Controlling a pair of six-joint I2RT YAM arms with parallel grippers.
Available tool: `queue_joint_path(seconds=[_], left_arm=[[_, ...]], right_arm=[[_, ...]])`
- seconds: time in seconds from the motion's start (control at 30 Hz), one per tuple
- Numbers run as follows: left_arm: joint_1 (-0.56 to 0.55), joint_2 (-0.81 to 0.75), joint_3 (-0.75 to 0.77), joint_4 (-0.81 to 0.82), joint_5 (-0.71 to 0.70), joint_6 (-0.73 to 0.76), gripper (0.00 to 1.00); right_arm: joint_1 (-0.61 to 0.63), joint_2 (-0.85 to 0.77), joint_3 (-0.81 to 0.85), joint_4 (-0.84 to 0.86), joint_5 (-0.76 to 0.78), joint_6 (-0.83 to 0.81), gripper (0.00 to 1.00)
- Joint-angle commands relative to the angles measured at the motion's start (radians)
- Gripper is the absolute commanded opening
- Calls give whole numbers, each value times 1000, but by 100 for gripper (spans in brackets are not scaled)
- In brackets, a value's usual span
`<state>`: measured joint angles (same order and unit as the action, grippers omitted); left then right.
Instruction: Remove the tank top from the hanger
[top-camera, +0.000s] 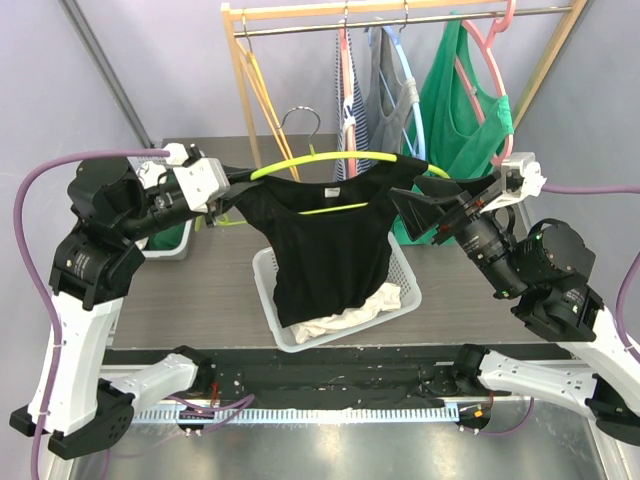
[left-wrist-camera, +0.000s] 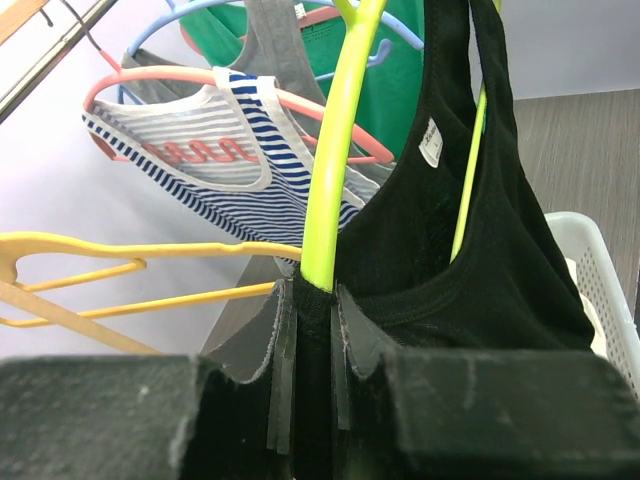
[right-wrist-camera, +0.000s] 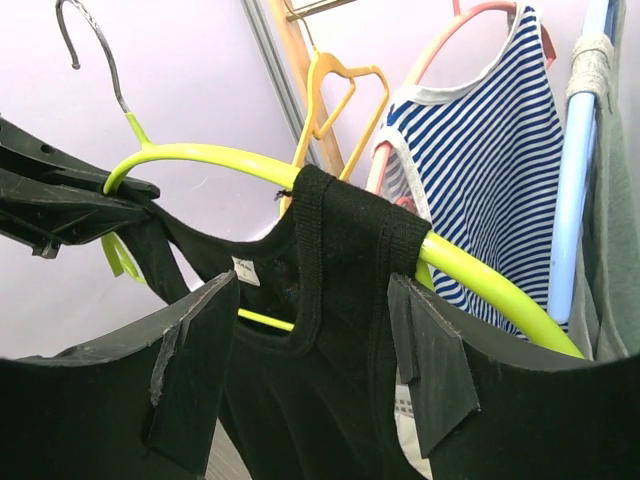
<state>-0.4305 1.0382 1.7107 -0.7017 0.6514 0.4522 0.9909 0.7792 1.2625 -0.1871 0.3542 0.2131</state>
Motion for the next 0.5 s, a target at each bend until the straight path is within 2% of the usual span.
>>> queue_joint_path(seconds=[0.0,0.47], left_arm=[[-2,-12,38,50,40,-12,0],[-2,20,133,31,51,-7,0]], right_arm=[[-1,5,15,49,31,2,68],[0,-40,-103,55,62,49,65]])
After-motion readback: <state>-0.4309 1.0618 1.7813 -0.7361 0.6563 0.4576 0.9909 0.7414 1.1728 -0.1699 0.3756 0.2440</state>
